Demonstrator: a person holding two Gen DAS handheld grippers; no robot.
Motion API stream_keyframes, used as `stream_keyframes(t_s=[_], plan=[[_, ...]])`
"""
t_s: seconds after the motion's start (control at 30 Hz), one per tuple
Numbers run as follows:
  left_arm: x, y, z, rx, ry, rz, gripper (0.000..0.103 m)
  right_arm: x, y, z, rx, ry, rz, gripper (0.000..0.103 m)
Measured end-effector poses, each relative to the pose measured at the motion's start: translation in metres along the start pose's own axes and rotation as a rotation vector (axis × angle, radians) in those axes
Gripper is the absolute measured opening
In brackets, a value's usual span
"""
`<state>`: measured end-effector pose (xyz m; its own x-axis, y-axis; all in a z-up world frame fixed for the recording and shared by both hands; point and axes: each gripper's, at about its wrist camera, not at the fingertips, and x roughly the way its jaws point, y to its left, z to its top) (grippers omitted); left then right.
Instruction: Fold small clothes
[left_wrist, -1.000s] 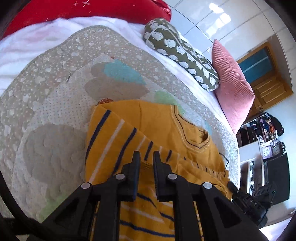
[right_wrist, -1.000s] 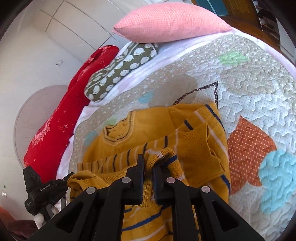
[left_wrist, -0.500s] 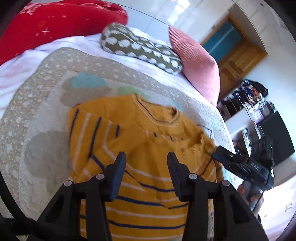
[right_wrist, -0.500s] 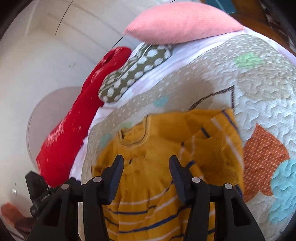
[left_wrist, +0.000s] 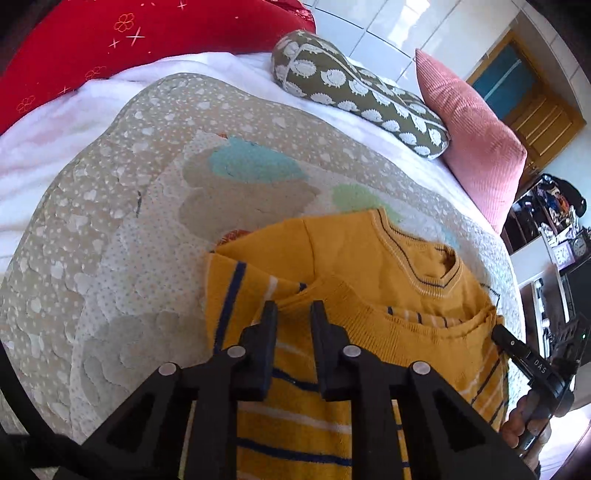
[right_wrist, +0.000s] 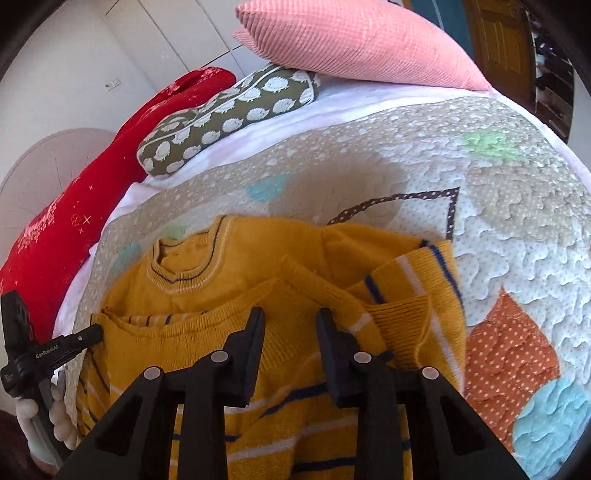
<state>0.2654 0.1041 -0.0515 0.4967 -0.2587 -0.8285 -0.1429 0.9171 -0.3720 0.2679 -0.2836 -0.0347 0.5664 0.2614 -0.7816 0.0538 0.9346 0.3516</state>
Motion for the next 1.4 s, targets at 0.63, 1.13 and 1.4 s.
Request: stream_keyframes(t_s=[0.63, 1.13, 1.4], plan=[[-0.052, 0.044, -0.105, -0.008, 0.059, -0.180, 0.074, -0.124, -0.091, -0.097, 0.214, -0.044, 0.113, 0.076], [-0.037, 0.010, -0.096, 0.022, 0.139, -0.126, 0.016, -0.061, -0.049, -0.113, 0.254, 0.069, 0.250, 0.015], [-0.089, 0.025, -0.129, 0.011, 0.123, -0.149, 0.008, -0.107, -0.058, -0.137, 0.261, 0.090, 0.331, 0.010]])
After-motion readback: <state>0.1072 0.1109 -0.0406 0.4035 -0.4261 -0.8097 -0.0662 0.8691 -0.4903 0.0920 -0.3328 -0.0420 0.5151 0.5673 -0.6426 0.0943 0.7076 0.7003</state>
